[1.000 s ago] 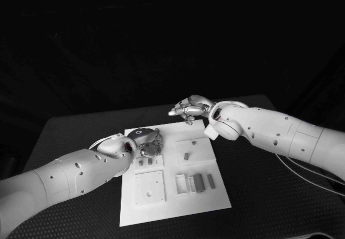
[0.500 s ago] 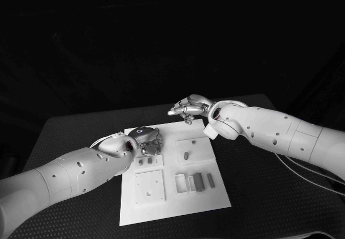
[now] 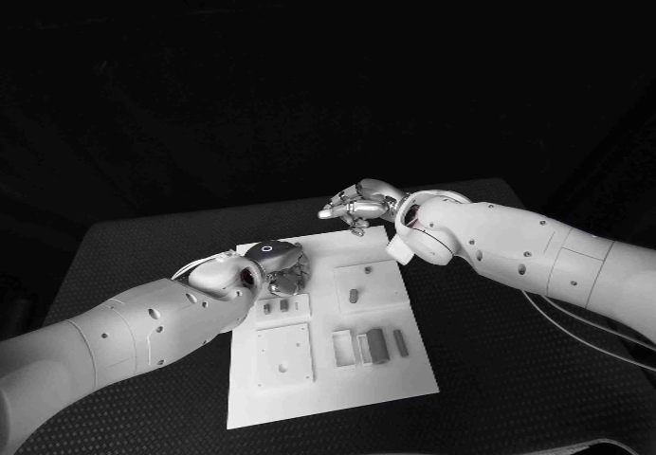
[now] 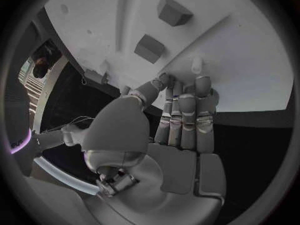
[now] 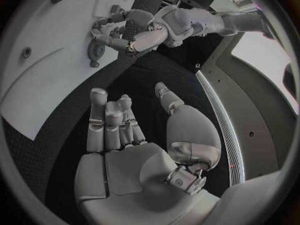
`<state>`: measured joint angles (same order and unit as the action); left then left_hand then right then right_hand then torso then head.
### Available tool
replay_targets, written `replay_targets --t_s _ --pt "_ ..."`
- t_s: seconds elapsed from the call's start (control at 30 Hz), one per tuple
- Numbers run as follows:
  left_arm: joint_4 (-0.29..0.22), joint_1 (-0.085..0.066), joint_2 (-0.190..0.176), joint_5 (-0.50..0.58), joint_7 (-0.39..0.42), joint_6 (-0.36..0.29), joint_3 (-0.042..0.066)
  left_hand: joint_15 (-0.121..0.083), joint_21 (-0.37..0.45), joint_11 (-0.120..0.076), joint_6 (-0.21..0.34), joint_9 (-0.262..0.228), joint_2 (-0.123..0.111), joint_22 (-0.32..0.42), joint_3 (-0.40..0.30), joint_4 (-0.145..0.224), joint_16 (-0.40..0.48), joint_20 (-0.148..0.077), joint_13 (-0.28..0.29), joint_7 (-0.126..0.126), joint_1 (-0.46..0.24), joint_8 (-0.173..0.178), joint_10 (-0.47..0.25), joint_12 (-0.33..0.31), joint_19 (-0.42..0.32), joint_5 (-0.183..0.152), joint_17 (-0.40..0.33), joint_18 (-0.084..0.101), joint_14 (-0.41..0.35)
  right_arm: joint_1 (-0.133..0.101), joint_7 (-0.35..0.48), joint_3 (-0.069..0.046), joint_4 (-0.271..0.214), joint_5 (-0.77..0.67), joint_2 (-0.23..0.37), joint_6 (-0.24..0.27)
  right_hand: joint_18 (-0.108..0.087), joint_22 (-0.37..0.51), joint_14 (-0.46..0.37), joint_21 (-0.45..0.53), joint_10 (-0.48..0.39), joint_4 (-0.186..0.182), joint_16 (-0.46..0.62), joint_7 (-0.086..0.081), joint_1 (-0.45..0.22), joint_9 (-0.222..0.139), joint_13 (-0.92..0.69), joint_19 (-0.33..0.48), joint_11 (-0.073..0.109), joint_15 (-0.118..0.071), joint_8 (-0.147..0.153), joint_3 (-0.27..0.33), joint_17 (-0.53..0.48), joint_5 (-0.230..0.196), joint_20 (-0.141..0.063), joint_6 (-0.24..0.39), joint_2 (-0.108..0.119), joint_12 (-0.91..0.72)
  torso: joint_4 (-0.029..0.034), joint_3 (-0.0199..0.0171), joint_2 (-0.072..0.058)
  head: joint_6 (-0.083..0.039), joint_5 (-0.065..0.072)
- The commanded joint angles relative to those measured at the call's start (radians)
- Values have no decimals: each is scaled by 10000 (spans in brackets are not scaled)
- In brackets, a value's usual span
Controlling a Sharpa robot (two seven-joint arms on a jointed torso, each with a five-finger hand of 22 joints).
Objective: Assemble the parts on the task board
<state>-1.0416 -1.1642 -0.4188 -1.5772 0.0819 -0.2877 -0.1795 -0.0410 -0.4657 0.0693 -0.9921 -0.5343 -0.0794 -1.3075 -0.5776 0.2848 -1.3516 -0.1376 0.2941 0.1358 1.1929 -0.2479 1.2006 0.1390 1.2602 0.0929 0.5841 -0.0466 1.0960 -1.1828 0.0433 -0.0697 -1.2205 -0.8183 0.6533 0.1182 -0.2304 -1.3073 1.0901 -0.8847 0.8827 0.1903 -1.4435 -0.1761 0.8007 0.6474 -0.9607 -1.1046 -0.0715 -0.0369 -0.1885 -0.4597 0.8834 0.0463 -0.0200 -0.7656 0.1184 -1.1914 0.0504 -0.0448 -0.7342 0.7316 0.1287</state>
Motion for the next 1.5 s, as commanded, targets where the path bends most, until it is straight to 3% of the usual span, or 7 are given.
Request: replay_targets --t_s 0.03,0.23,0.7,0.87,1.23,1.33,1.5 --pt "72 98 -15 -433 -300 630 -104 -7 -43 8 -88 12 11 -222 -74 -12 -42 3 23 -3 99 -67 93 26 78 75 -25 -742 109 4 75 -2 -23 -25 -6 -61 -314 -164 -92 59 -58 49 -50 -88 -14 16 10 -2 -7 1 36 28 -9 19 -55 8 -65 -55 7 6 1 15 6" --pt "58 100 -58 -466 -247 486 -266 -51 -62 -36 -213 19 29 -206 -169 -15 -15 -31 59 -51 174 -139 233 20 128 168 -85 -731 198 4 75 -2 -32 -25 -1 -58 -314 -164 -92 59 -58 50 -51 -88 -16 17 11 -3 -6 0 35 29 -9 19 -55 7 -66 -56 4 8 -1 14 9" --pt "-136 100 -324 298 1 -443 -249 -201 -98 -185 -524 13 117 -171 -415 -76 -17 -160 172 -174 217 -319 613 7 421 191 -189 -707 565 4 90 -2 -35 -25 13 -48 -314 -164 -91 58 -57 51 -52 -87 -16 17 13 -3 -6 0 35 30 -10 19 -55 6 -67 -58 -5 2 -1 -6 -4" --pt "-349 98 -496 641 71 -581 -127 -225 -105 -208 -566 10 131 -169 -439 -103 -19 -186 195 -192 177 -345 670 -4 487 187 -201 -701 621 4 87 -2 -52 -25 42 -44 -314 -164 -91 58 -57 52 -53 -87 -18 17 13 -3 -6 0 36 31 -10 19 -55 6 -66 -59 3 0 -2 -18 6" --pt "-935 76 -1099 1495 -64 -348 631 -248 -110 -230 -602 5 150 -169 -463 -119 -25 -216 219 -210 146 -370 723 -21 553 184 -210 -696 681 4 82 -2 -76 -25 93 -38 -314 -164 -91 58 -57 54 -54 -87 -19 18 15 -3 -5 -1 36 33 -11 19 -55 6 -65 -62 22 0 22 -28 -22" --pt "-1163 30 -1385 1561 -137 -283 719 -251 -110 -233 -605 5 157 -169 -467 -119 -28 -221 223 -212 142 -372 731 -25 563 184 -211 -696 692 4 77 -2 -83 -25 132 -33 -314 -165 -90 58 -57 55 -54 -87 -19 18 15 -3 -5 -1 36 34 -11 19 -55 6 -65 -62 26 -1 24 -35 -23" --pt "-1468 -50 -1780 1599 -235 -140 739 -257 -108 -239 -618 3 159 -170 -471 -115 -28 -226 230 -218 137 -381 747 -28 570 182 -213 -693 702 4 77 -2 -93 -25 160 -31 -314 -165 -90 58 -57 56 -55 -87 -20 18 16 -3 -5 -1 36 34 -11 19 -55 6 -63 -63 37 8 20 -31 -38"
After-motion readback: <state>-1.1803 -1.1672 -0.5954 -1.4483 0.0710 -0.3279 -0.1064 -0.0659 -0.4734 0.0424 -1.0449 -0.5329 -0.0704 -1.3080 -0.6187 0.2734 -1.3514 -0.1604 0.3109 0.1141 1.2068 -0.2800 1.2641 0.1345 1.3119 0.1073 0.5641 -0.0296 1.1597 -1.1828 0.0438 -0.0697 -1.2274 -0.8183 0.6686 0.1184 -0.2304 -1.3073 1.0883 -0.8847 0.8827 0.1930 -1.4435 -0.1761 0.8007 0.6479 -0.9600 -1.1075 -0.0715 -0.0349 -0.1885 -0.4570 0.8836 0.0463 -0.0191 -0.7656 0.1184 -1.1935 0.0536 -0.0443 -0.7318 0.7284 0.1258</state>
